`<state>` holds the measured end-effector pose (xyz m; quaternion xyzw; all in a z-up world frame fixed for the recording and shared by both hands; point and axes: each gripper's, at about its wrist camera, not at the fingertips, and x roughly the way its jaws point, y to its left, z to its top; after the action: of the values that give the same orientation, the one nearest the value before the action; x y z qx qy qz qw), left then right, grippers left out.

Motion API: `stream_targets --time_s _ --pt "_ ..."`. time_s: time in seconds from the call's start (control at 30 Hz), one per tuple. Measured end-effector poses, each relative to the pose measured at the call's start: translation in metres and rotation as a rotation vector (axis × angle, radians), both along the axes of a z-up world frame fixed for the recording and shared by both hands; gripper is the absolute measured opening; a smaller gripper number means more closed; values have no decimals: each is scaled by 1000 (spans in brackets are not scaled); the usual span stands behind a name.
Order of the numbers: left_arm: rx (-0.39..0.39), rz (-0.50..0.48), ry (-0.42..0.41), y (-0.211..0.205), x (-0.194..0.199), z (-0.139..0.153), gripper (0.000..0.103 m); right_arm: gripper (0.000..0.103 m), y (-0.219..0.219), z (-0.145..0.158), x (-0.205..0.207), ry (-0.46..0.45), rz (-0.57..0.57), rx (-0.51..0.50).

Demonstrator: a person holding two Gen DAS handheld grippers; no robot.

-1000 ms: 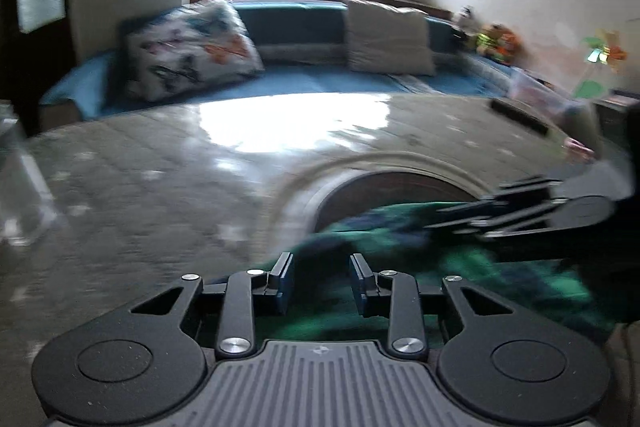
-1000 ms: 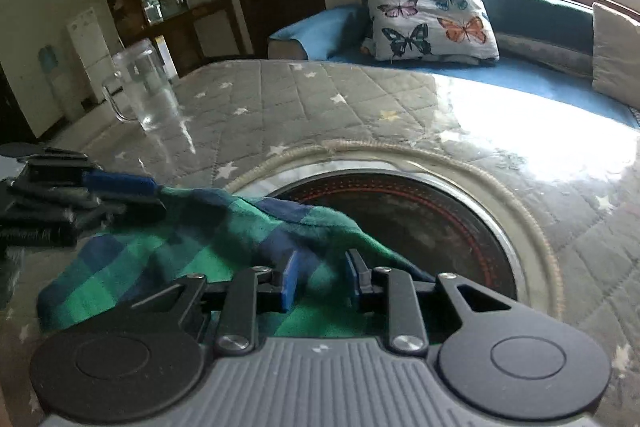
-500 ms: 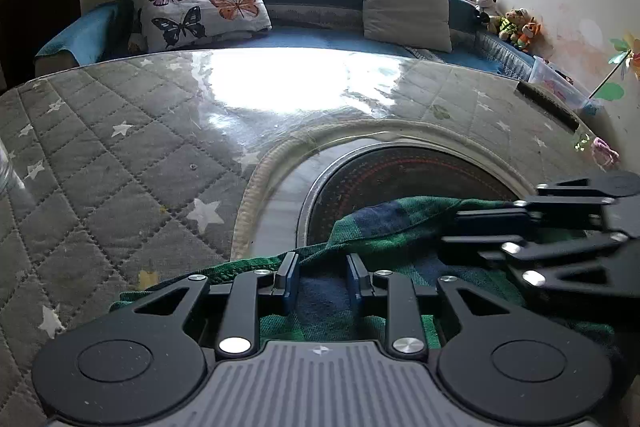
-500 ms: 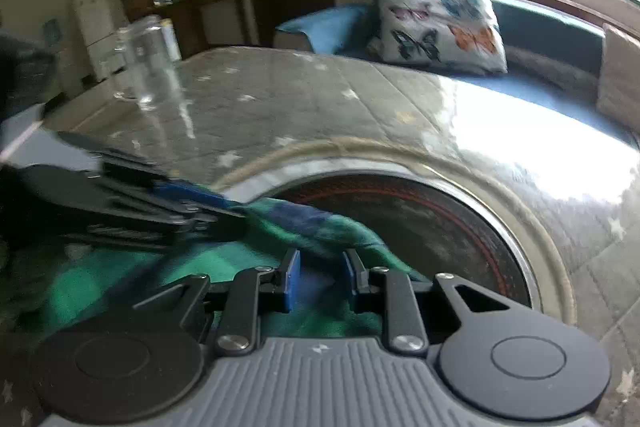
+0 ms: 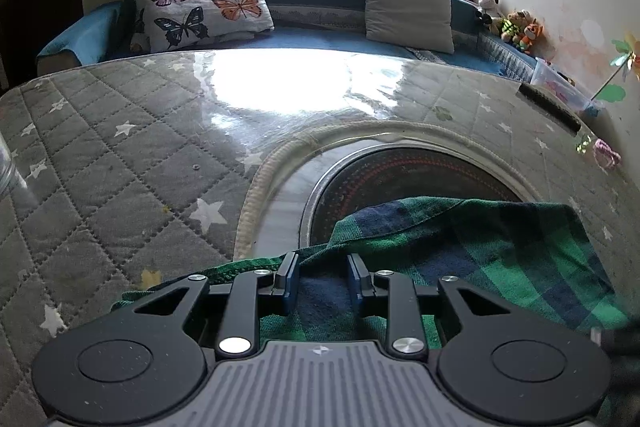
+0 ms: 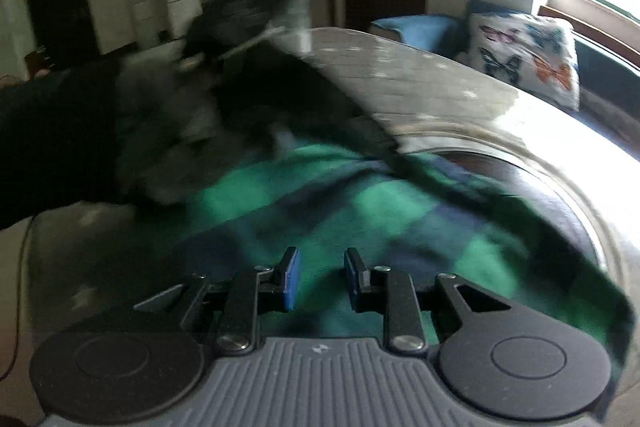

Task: Fold clothes
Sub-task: 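Press and smooth the folded shirt flat with both grippers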

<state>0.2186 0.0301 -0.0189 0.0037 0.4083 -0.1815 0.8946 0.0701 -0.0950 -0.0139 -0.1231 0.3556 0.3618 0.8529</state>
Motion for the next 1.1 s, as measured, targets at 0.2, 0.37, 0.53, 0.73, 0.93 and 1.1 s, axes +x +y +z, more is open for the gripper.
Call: stream_targets --time_s 0.2,0.37,0.53,0.73,0.93,1.1 --pt "-17 35 -69 20 -31 24 28 33 28 -3 -38 -36 136 -4" --pt "-17 0 -126 32 -87 30 28 36 20 9 -49 -49 115 29" --pt "-16 -24 -161 40 -137 27 29 39 -13 16 -54 -57 3 37" --pt "-11 14 -126 50 -160 7 29 39 -71 8 -61 -19 -180 37" --pt "-22 31 -115 58 -158 6 29 37 -127 -4 -69 20 -316 41" --pt "-12 27 -122 57 -148 15 29 38 -144 8 -66 -2 -350 38"
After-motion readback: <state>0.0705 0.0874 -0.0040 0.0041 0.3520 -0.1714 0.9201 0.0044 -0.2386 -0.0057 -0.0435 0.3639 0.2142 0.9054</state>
